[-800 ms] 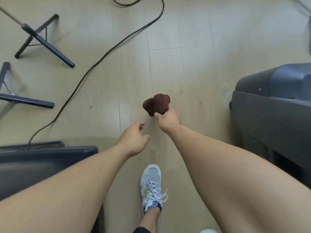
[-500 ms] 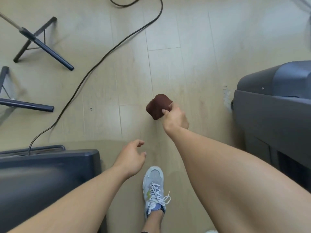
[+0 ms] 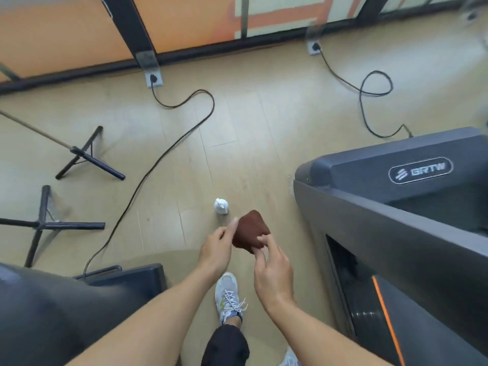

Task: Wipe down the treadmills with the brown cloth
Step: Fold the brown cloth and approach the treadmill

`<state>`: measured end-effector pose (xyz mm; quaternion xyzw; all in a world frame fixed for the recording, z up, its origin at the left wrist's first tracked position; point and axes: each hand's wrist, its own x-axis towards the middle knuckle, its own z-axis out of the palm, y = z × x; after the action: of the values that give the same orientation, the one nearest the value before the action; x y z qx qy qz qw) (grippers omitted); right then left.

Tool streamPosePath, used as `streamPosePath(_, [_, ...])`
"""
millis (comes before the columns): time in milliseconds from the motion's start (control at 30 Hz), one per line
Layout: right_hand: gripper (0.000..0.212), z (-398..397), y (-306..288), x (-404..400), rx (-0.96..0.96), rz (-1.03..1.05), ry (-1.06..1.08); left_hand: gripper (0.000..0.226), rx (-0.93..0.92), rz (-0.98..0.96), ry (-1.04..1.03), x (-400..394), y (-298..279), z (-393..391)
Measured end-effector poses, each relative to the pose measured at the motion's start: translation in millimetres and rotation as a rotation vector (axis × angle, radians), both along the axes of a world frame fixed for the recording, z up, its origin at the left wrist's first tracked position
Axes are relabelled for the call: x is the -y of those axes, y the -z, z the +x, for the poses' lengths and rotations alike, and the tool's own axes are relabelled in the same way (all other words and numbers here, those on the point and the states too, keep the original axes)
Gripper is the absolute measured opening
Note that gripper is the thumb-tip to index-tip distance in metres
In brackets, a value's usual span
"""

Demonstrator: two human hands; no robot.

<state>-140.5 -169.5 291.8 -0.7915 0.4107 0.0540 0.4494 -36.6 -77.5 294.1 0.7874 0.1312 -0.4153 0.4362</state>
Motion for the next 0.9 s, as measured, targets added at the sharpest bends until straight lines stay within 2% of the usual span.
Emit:
streamPosePath(100, [0.029, -45, -85, 15, 0.145, -0.015, -0.061, 0.049, -0.3, -0.29, 0.065, 31, -71, -23])
streamPosePath(167, [0.046, -77, -127, 29, 0.14, 0.073, -0.019, 0.043, -0.35, -0.376, 0.118, 43, -107, -46])
streamPosePath(233, [0.051, -107, -165, 44, 0.162, 0.232, 0.218, 0.038, -0.382, -0.445, 0.103, 52, -137, -74])
streamPosePath(333, [0.031, -151, -200, 72, 0.183, 0.397, 0.629, 0.042, -0.508, -0.592, 0.149, 66, -180, -116])
streamPosePath(367, [0.04, -165, -208, 78, 0.149, 0.432, 0.661, 0.048, -0.521, -0.623, 0.179, 69, -190, -128])
streamPosePath(400, [0.049, -181, -214, 84, 0.14, 0.449, 0.63, 0.055, -0.517, -0.643, 0.196, 72, -198, -140])
streamPosePath(467, [0.036, -212, -233, 93, 0.195, 0.418, 0.518, 0.063, -0.469, -0.639, 0.219, 79, -212, -167])
streamPosePath(600, [0.033, -274, -268, 88, 0.359, 0.374, 0.399, 0.032, -0.352, -0.6, 0.255, 80, -241, -233])
streamPosePath(733, [0.032, -341, -290, 67, 0.455, 0.326, 0.308, 0.033, -0.249, -0.603, 0.289, 66, -265, -312])
streamPosePath(900, [0.046, -401, -317, 46, 0.526, 0.197, 0.272, 0.032, -0.158, -0.571, 0.283, 47, -287, -403])
